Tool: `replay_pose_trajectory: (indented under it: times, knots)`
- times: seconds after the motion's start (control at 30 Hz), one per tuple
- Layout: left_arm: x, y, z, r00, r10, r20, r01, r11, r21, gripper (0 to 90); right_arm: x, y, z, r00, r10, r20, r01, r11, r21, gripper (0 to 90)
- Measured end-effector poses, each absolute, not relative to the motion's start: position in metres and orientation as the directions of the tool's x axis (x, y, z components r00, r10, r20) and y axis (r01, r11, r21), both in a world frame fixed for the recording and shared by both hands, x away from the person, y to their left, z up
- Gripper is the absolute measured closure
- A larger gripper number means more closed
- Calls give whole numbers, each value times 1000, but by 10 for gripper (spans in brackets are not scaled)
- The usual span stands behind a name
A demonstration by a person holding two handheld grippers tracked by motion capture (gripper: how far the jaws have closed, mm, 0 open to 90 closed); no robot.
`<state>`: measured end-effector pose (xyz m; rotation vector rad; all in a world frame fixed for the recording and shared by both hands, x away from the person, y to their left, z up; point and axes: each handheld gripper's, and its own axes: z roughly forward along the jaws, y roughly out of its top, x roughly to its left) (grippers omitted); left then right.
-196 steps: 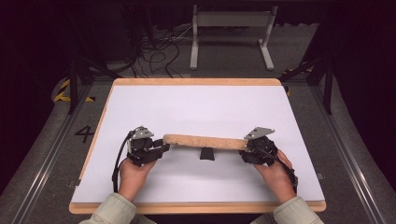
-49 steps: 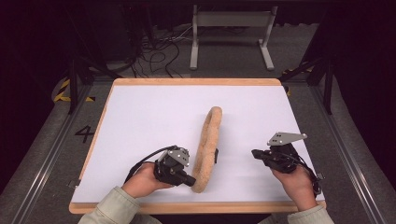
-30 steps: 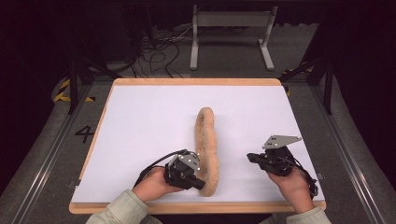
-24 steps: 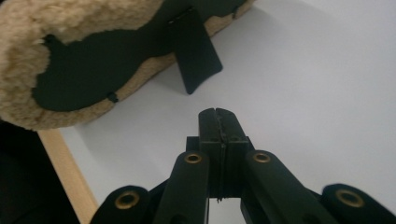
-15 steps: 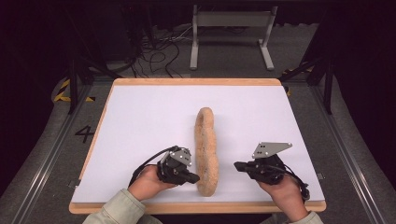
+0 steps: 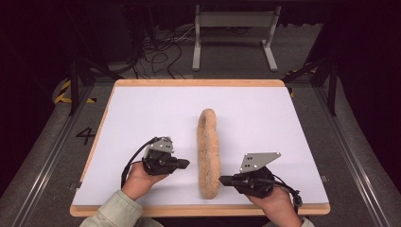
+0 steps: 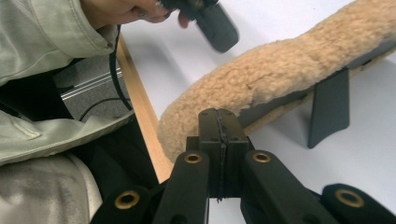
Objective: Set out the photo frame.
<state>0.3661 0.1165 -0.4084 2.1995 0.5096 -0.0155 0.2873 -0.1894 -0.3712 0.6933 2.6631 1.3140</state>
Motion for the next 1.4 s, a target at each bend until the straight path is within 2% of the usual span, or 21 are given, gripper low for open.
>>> replay_pose_trajectory:
  times: [0.5,0.67,1.4]
  knots:
    - [368,122,-408,907,377,-189,380,-533,756,884,271,-160,-380,-929,333,159,331,562,758,900]
    - [368,122,-408,906,376,-195,384,-534,753,885,274,-155,-391,-922,354,157,350,588,729,900]
    - [369,123,-408,907,376,-189,377,-526,762,886,289,-168,-391,-909,401,112,345,573,743,900]
